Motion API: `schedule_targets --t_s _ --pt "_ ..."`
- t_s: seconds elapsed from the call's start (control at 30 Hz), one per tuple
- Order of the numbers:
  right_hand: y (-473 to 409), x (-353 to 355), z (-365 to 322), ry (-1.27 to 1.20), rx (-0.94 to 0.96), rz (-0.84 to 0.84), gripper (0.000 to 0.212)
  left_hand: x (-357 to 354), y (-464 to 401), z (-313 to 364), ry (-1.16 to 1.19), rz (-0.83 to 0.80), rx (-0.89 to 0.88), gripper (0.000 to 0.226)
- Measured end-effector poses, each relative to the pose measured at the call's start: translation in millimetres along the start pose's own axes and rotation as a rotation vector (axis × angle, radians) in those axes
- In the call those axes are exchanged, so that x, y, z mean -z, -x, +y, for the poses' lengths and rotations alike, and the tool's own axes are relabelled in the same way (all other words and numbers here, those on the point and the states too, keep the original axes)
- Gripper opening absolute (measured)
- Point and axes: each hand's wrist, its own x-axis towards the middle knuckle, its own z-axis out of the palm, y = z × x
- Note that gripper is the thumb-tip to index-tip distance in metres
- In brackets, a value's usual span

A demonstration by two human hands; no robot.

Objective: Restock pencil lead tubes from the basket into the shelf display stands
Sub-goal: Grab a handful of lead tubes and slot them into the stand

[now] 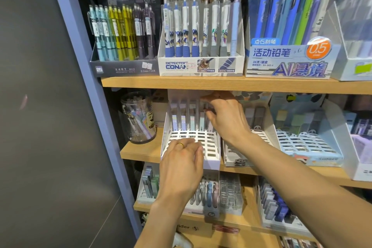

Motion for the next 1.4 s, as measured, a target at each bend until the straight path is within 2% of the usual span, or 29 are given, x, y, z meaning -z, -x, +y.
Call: schedule_targets --t_s 0.07,0.17,0.27,0.37,0.43,0.5,0.63,0.73,0.8,0.87,0.93,1.0,1.07,1.17,1.27,1.4 --pt "0 -1 -2 0.013 0.013 -0.012 0.016 -2 -1 -1 -0.004 0.011 -0.002 0.037" --pt "5 -3 -7 0.043 0.062 -0.038 0.006 -3 0 -3 -0.002 0.033 -0.017 0.035" --pt "14 0 -5 0.045 0.072 -0.051 0.024 -2 1 -2 0.034 0.063 -0.036 0.035" --pt "37 20 0 -0.081 0.088 0.064 0.043 3 2 3 0.03 0.134 -0.116 0.033" --pt "77 39 12 -0.177 0.047 0.108 0.041 -1 16 17 0.036 0.209 -0.208 0.029" --pt "124 57 19 -0.261 -0.051 0.128 0.03 -5 34 31 0.067 0.258 -0.306 0.024" --pt "234 60 46 -0.372 -0.326 0.078 0.019 -43 90 61 0.156 0.075 -0.495 0.022" --pt "305 38 65 -0.4 -0.502 0.001 0.012 -89 140 70 0.181 -0.164 -0.536 0.022" --pt "340 15 79 -0.408 -0.629 -0.08 0.009 -122 169 64 0.164 -0.343 -0.447 0.031" --pt "370 -14 93 -0.422 -0.783 -0.278 0.016 -156 192 51 0.133 -0.579 -0.318 0.042" --pt "394 -44 108 -0.434 -0.956 -0.517 0.023 -188 208 38 0.101 -0.829 -0.125 0.049" --pt "416 -72 119 -0.45 -1.06 -0.692 0.022 -219 221 27 0.074 -0.996 0.141 0.052" --pt "433 -94 129 -0.405 -1.09 -0.833 0.007 -245 233 21 0.093 -1.061 0.357 0.051" --pt "451 -126 146 -0.335 -1.148 -0.887 0.019 -284 250 14 0.061 -1.096 0.486 0.041" --pt "458 -155 157 -0.308 -1.238 -0.873 0.038 -315 265 6 0.036 -1.12 0.617 0.049" --pt "467 -188 166 -0.326 -1.312 -0.86 0.043 -343 276 8 0.096 -1.081 0.79 0.04"
